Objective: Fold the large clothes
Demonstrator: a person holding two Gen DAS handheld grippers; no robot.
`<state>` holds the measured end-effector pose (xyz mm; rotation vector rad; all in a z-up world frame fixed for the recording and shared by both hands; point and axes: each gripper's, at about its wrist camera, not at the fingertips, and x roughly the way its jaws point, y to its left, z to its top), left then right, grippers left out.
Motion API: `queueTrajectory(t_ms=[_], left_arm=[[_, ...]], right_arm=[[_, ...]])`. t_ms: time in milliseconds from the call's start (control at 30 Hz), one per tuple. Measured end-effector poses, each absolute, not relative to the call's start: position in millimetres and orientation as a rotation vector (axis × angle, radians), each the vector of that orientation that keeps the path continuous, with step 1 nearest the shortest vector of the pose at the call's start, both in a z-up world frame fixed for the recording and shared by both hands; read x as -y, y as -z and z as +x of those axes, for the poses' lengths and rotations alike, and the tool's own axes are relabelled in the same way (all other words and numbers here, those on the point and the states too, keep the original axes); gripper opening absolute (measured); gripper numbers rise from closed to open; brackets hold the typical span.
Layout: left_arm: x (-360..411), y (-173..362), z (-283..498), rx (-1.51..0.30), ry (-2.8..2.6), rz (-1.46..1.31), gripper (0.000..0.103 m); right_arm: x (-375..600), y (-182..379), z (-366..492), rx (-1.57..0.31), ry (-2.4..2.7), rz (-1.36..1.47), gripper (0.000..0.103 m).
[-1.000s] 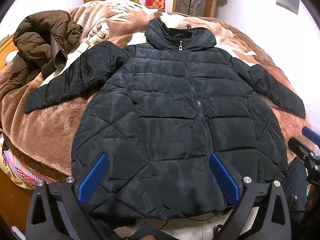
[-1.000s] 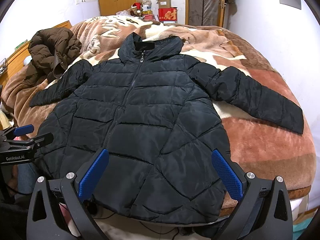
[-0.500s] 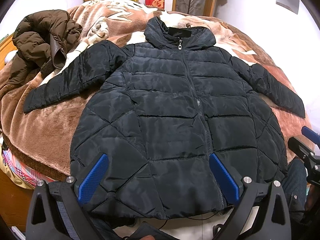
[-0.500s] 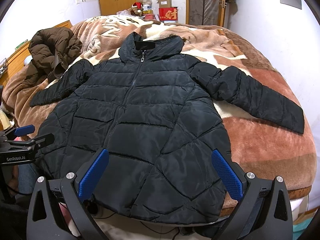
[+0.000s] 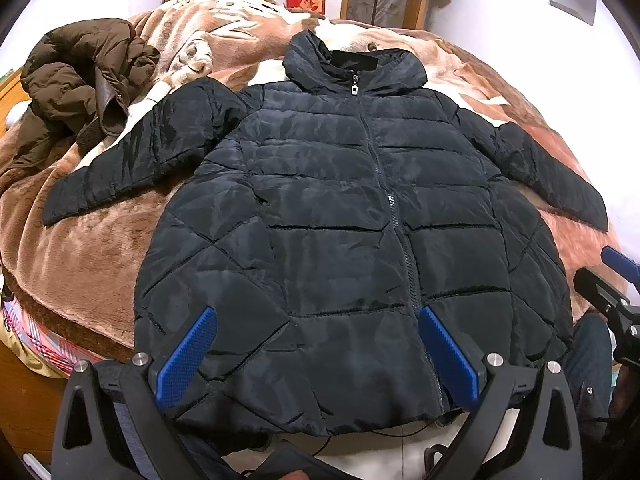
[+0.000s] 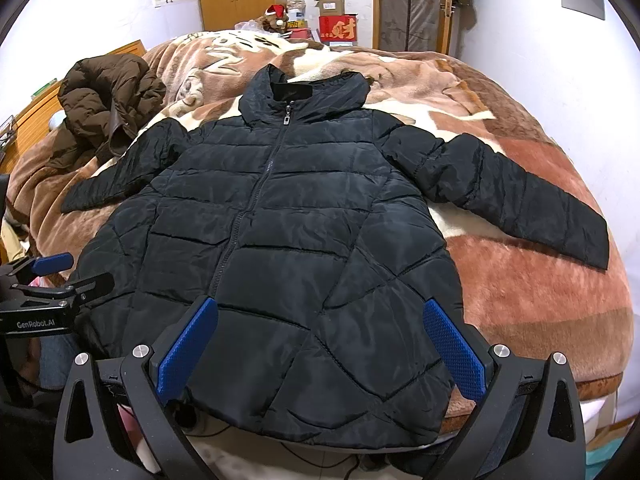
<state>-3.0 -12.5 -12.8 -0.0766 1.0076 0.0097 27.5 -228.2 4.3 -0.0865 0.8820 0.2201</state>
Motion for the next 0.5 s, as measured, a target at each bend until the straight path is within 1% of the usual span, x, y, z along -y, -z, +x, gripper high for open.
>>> queueTrajectory(t_ms=[500], left_arm=[[13.1,11.4,-2.5,-1.014,-0.005,-0.076,0.102]], right_arm=[[227.9,-4.4,27.6,-0.882,-0.221,-0.086,0.103]])
